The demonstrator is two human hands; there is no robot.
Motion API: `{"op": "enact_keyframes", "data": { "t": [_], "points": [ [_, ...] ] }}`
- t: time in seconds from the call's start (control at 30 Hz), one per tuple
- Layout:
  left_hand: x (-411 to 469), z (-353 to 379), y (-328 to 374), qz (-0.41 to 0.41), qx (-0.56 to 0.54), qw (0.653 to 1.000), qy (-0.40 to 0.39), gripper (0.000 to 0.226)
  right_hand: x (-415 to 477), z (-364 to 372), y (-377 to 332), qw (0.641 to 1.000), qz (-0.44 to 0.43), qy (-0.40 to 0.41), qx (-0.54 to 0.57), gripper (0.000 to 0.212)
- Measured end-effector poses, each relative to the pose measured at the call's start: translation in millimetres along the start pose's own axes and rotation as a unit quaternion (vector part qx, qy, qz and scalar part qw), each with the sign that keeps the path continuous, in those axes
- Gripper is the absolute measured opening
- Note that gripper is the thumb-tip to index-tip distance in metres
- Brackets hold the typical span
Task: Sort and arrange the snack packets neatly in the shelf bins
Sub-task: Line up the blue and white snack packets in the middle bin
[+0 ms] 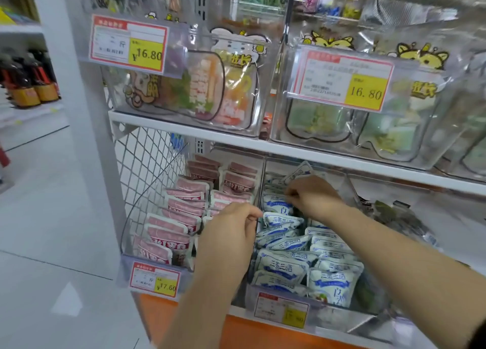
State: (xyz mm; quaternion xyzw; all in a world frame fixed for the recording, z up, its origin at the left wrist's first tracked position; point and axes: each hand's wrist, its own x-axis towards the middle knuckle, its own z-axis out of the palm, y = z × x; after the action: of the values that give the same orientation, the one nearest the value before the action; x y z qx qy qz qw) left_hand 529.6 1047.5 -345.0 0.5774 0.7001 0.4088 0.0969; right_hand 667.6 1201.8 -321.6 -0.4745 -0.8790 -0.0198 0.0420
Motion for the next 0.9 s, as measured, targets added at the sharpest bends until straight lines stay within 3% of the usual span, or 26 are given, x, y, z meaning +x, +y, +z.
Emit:
{"op": "enact_keyframes", "data": {
  "t": [0.1, 0.23, 0.3, 0.4, 0.57, 0.7, 0.83, 0.9],
  "points": [
    [0.1, -0.5, 0.2, -0.008, -0.003, 1.0, -0.006, 0.025, -18.6, -19.5, -6.8, 0.995, -0.049, 0.021, 0.082, 0.019],
    [0.0, 1.2, 4.0, -0.011, -0.003, 1.0, 0.007, 0.024, -36.5, -22.8, -27.6, 0.982, -0.117, -0.137, 0.059, 0.02],
    [-1.3, 2.5, 4.5, -0.009, -0.002, 1.0, 0.01, 0.024, -32.2, -13.3, -28.5, 0.98, -0.117, -0.16, 0.007, 0.021],
    [-2.1, 2.2, 5.6, 0.003, -0.005, 1.0, 0.013, 0.022, -22.3, -3.1, -17.3, 0.987, -0.074, -0.139, 0.007, 0.015],
    [-0.7, 1.3, 4.4, 0.013, -0.002, 1.0, 0.012, 0.022, -22.4, 13.7, 1.8, 0.994, -0.003, -0.031, 0.106, 0.019],
    [0.7, 3.2, 3.7, 0.01, -0.002, 1.0, 0.007, 0.022, -19.0, 8.9, -0.8, 0.988, -0.019, -0.121, 0.096, 0.024],
    [1.1, 3.1, 3.2, 0.007, -0.01, 1.0, 0.009, 0.023, -25.7, -19.3, -7.8, 0.991, -0.049, -0.025, 0.119, 0.014],
    [1.5, 3.4, 3.3, 0.011, -0.011, 1.0, 0.012, 0.023, -34.4, -23.9, -19.8, 0.987, -0.098, -0.069, 0.108, 0.016]
  ]
}}
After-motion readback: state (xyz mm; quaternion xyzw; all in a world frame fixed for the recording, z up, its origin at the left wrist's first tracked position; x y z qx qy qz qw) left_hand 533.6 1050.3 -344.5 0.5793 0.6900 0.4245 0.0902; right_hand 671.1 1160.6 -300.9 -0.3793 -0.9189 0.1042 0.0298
